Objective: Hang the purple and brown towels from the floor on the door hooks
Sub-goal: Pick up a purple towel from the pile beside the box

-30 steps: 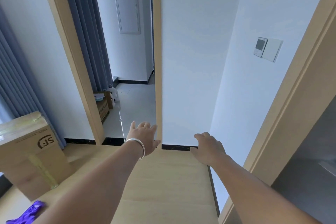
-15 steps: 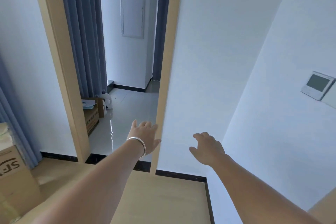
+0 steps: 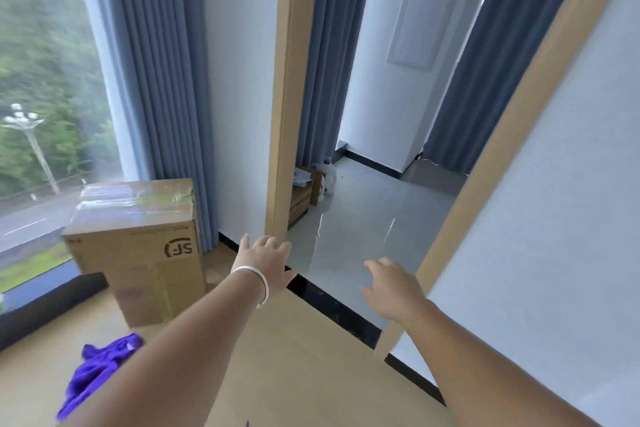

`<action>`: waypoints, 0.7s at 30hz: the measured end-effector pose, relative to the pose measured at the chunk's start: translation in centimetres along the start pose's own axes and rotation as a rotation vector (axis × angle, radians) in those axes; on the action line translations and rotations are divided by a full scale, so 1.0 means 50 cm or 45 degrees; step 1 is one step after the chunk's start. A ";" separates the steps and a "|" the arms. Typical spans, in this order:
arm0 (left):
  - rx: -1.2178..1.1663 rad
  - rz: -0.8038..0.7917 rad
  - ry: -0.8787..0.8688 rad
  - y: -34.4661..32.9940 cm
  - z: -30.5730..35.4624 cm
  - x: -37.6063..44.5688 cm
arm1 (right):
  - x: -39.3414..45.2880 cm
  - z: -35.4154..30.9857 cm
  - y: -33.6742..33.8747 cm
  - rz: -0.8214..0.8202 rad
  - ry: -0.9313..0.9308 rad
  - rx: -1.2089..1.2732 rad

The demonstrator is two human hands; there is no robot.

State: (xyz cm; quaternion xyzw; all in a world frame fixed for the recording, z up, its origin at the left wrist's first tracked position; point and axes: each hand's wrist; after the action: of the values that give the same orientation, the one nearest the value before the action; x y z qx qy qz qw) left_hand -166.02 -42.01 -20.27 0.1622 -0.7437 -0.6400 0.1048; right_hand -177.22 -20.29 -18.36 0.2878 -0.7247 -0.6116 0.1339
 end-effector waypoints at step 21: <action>-0.011 -0.356 1.147 -0.154 -0.585 -0.047 | 0.538 -0.737 -0.178 -0.398 1.197 -0.171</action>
State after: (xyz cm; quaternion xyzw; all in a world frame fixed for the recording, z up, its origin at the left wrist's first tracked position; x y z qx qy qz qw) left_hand -152.40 -68.99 -23.12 0.5220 -0.5924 -0.5171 0.3306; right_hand -176.31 -66.50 -23.20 0.6281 -0.4931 -0.4739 0.3710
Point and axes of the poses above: each hand's wrist, its own x-axis towards the middle knuckle, its own y-axis out of the back of the hand, z = x × y, and after that the axes turned 8 degrees about x, right-handed
